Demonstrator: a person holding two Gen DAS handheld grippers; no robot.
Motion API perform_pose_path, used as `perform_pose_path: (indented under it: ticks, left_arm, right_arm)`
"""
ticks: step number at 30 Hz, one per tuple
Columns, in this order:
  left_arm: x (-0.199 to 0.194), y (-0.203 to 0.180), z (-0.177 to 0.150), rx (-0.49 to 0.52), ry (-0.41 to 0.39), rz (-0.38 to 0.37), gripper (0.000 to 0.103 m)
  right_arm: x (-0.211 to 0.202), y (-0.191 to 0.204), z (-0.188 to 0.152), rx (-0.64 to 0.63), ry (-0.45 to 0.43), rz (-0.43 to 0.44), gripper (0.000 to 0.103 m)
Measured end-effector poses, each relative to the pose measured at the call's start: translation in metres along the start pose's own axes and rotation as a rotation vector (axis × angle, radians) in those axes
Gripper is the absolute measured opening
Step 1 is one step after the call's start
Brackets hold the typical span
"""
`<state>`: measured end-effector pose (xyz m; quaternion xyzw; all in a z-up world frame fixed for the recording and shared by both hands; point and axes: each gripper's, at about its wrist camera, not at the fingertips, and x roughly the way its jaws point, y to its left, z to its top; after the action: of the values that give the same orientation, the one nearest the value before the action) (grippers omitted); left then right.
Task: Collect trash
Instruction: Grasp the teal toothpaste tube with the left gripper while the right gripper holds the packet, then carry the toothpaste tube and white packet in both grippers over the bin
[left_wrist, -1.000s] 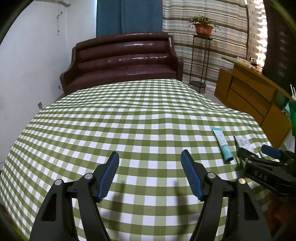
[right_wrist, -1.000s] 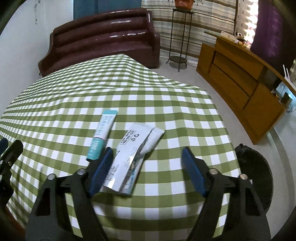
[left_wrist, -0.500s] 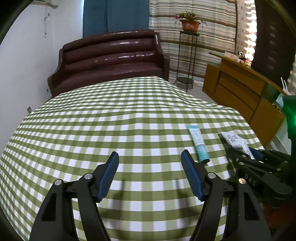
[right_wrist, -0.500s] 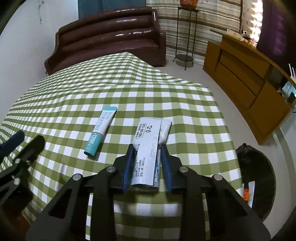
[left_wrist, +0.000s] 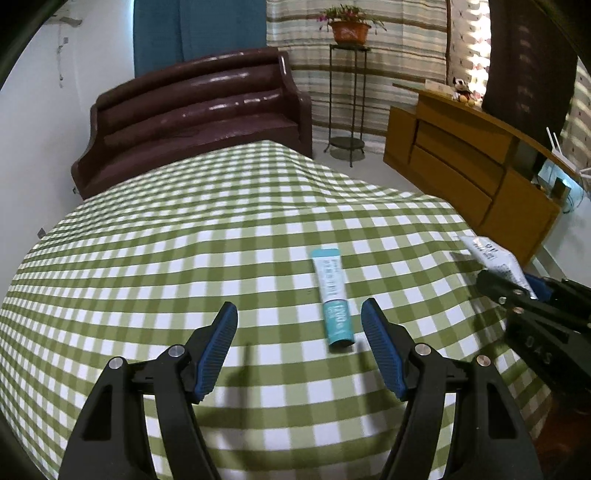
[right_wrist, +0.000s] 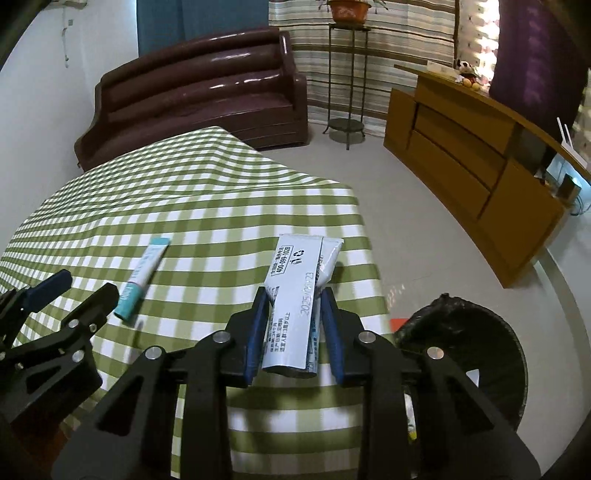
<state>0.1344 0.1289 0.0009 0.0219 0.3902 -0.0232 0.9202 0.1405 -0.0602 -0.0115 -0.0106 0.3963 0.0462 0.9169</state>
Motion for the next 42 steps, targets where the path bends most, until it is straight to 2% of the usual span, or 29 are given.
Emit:
perform_pose_path:
  ticks: [8,10,14,16,18,26,34,42]
  left_arm:
    - [0.028,-0.012,0.007,0.018,0.087,0.006,0.067]
    - [0.034,-0.015,0.009,0.026,0.111,-0.002,0.057]
    - [0.036,-0.018,0.01,0.045,0.109,-0.02,0.043]
    - [0.037,-0.021,0.012,0.055,0.105,-0.021,0.028]
    - [0.036,-0.024,0.011,0.072,0.096,-0.025,0.018]
    - [0.026,-0.025,0.003,0.058,0.07,-0.063,0.012]
    - [-0.011,-0.03,-0.006,0.054,-0.021,-0.065,0.012]
    - [-0.04,-0.053,-0.015,0.063,-0.08,-0.094,0.012]
  right_arm:
    - [0.006,-0.016,0.001,0.015,0.005,0.012,0.028]
    - [0.009,-0.018,0.001,0.018,0.008,0.018,0.028]
    - [0.011,-0.021,-0.001,0.027,0.01,0.025,0.028]
    - [0.011,-0.023,-0.002,0.031,0.011,0.026,0.028]
    - [0.009,-0.023,-0.004,0.032,0.011,0.026,0.028]
    - [-0.001,-0.024,-0.01,0.037,-0.001,0.021,0.028]
    - [-0.024,-0.028,-0.024,0.049,-0.029,0.012,0.028]
    - [-0.052,-0.046,-0.04,0.069,-0.063,-0.016,0.028]
